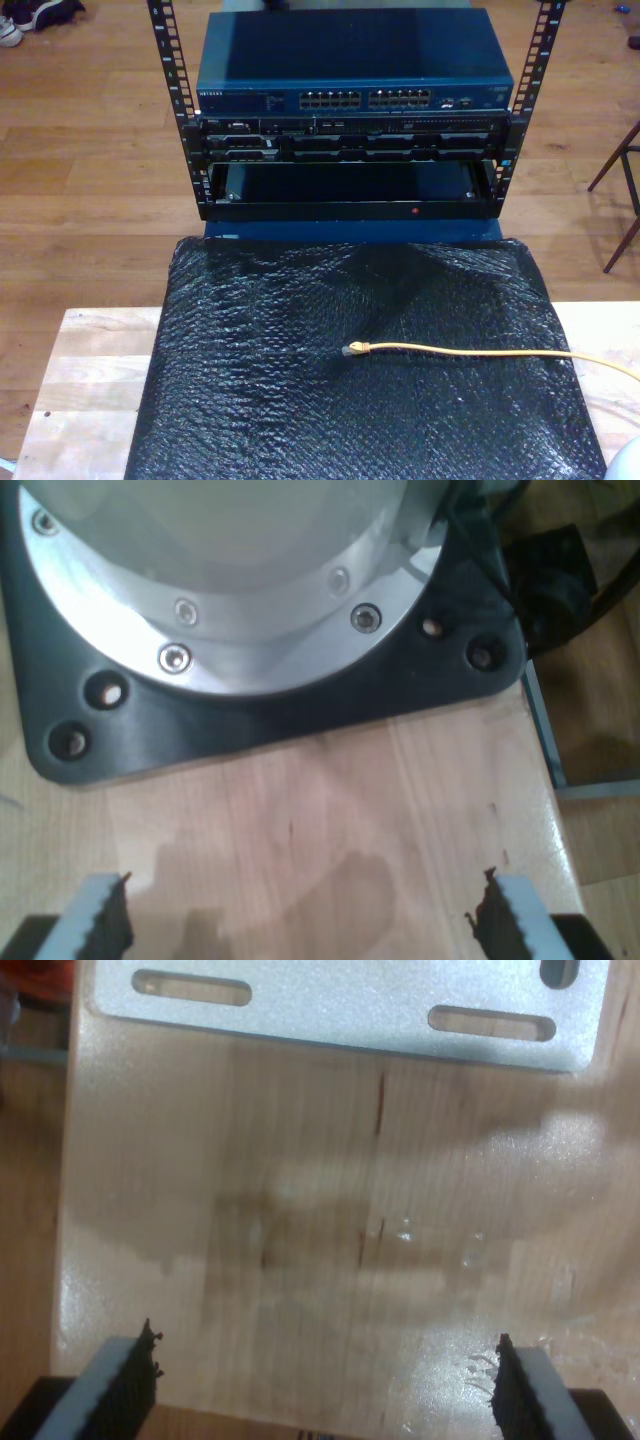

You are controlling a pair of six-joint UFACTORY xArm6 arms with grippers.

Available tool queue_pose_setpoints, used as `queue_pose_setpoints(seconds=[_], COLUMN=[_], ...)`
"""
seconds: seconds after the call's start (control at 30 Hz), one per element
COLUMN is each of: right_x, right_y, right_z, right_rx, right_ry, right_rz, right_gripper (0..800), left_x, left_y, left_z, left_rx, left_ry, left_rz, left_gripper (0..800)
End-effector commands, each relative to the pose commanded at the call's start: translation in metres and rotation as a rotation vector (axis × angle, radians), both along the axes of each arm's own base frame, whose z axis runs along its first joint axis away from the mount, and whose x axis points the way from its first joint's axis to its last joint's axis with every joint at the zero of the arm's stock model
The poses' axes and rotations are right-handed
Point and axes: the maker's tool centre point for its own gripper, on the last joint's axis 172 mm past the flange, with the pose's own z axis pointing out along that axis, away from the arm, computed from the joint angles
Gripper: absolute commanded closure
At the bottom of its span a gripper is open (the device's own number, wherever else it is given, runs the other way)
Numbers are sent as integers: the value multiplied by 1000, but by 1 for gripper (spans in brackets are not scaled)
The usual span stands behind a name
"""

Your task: Grab the cable and plug it in

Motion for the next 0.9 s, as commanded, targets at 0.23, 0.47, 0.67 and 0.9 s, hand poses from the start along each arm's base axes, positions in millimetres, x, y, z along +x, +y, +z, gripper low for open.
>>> queue_pose_setpoints(seconds=[0.23,0.47,0.67,0.9], right_x=[0,0,0,-2], right_y=[0,0,-4,-9], right_z=[0,0,4,26], right_rx=[0,0,-3,25], right_ry=[0,1,0,13], right_rz=[0,1,1,-11], right_gripper=[0,0,0,0], left_x=[0,0,0,0], left_y=[0,0,-1,8], left_z=[0,0,0,13], left_rx=[0,2,-3,-5], left_ry=[0,0,2,7], left_rz=[0,1,0,5], left_gripper=[0,0,0,0])
